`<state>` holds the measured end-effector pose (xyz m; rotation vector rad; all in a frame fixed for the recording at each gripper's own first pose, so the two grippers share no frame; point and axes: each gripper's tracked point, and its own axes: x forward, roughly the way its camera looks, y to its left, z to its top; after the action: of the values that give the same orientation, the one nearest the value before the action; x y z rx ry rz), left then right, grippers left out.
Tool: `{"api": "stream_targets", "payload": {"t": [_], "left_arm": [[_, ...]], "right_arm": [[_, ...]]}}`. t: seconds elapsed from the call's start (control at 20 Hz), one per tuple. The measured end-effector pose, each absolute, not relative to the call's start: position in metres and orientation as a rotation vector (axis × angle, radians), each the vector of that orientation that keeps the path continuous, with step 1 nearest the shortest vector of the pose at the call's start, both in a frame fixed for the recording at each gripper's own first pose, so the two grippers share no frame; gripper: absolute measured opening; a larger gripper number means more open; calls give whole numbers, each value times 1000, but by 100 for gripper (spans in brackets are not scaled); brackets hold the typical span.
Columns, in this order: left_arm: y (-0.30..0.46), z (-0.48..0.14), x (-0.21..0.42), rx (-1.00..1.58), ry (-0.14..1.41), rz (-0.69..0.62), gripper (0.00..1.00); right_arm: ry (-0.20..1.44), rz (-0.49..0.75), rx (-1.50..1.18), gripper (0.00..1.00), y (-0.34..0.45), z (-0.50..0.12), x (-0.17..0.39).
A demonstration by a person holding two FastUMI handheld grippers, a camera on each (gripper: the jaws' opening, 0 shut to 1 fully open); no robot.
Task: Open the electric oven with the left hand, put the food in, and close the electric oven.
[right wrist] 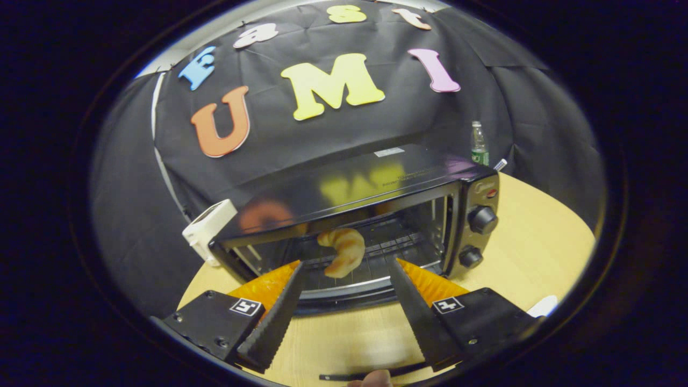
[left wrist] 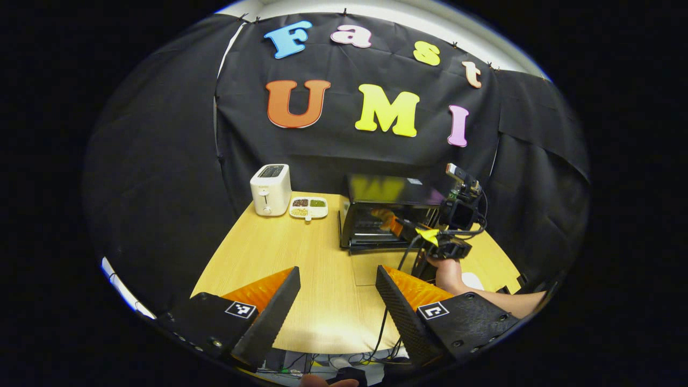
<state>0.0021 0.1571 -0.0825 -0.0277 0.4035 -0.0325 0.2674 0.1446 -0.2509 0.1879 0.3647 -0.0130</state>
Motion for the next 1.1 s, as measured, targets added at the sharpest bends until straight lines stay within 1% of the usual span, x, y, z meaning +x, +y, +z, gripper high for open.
{"api": "stream_targets", "payload": {"t": [0.15, 0.3, 0.35, 0.4, 0.65, 0.95, 1.1], "left_arm": [[141, -85, 6, -44, 383, -55, 94], [122, -97, 8, -61, 392, -79, 94], [113, -100, 8, -68, 397, -86, 94], [103, -103, 9, -74, 399, -95, 94], [62, -127, 18, -64, 422, -129, 94], [16, -157, 28, -66, 437, -144, 94], [1, -190, 32, -46, 468, -136, 94]], "right_arm": [[367, 24, 131, 92, 132, -232, 213], [355, 36, 85, 96, 112, -208, 162], [356, 44, 70, 96, 106, -200, 146], [359, 50, 58, 100, 100, -194, 131], [378, 42, 28, 96, 60, -168, 65], [347, -65, 6, 96, -3, -134, 23], [373, -113, 14, 96, -26, -137, 9]]}}
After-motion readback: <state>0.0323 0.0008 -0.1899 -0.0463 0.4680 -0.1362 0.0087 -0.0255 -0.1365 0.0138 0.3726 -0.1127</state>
